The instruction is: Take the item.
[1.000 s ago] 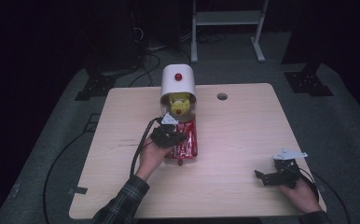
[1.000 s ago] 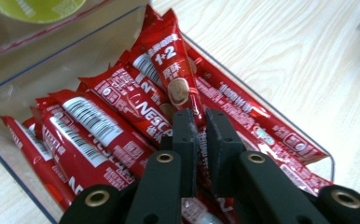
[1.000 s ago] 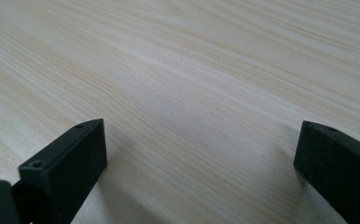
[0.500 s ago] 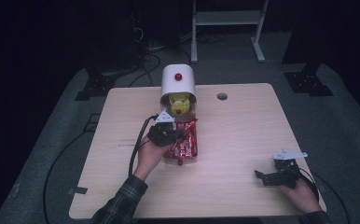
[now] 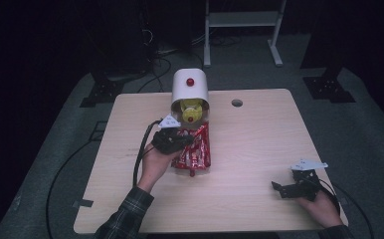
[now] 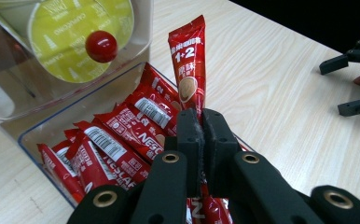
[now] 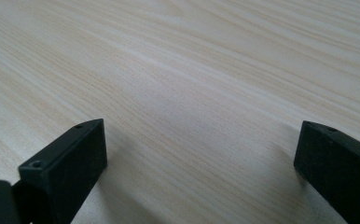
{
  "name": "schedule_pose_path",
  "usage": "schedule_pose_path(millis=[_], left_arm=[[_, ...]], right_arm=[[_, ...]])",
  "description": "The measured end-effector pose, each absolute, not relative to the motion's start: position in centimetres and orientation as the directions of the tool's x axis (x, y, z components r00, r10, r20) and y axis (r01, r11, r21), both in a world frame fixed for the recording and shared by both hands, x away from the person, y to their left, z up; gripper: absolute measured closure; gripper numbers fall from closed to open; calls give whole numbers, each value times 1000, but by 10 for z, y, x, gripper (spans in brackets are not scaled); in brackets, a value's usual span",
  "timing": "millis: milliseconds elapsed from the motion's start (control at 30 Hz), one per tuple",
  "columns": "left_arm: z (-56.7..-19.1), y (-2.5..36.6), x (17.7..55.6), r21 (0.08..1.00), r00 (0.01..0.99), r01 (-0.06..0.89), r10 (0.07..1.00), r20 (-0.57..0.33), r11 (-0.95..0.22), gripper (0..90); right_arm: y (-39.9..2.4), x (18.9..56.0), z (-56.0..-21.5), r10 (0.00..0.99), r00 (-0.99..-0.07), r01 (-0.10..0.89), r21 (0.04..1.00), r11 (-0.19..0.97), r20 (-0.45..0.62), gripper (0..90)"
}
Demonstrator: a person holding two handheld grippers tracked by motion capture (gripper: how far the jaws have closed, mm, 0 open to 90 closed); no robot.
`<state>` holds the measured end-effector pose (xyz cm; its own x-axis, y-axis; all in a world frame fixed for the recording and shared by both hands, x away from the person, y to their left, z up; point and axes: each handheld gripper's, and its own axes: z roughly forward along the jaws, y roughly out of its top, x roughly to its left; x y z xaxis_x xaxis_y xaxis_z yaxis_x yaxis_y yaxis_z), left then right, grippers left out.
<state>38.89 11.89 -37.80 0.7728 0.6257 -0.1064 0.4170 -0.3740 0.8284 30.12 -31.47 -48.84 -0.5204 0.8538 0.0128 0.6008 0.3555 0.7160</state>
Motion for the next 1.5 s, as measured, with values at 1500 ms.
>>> schedule_pose_path(millis=[1500], left_arm=[[-378,206,371,821,657,497,740,-143,-282,867]], right_arm=[[-315,301,-488,853,-522,600,715,358,11,15]])
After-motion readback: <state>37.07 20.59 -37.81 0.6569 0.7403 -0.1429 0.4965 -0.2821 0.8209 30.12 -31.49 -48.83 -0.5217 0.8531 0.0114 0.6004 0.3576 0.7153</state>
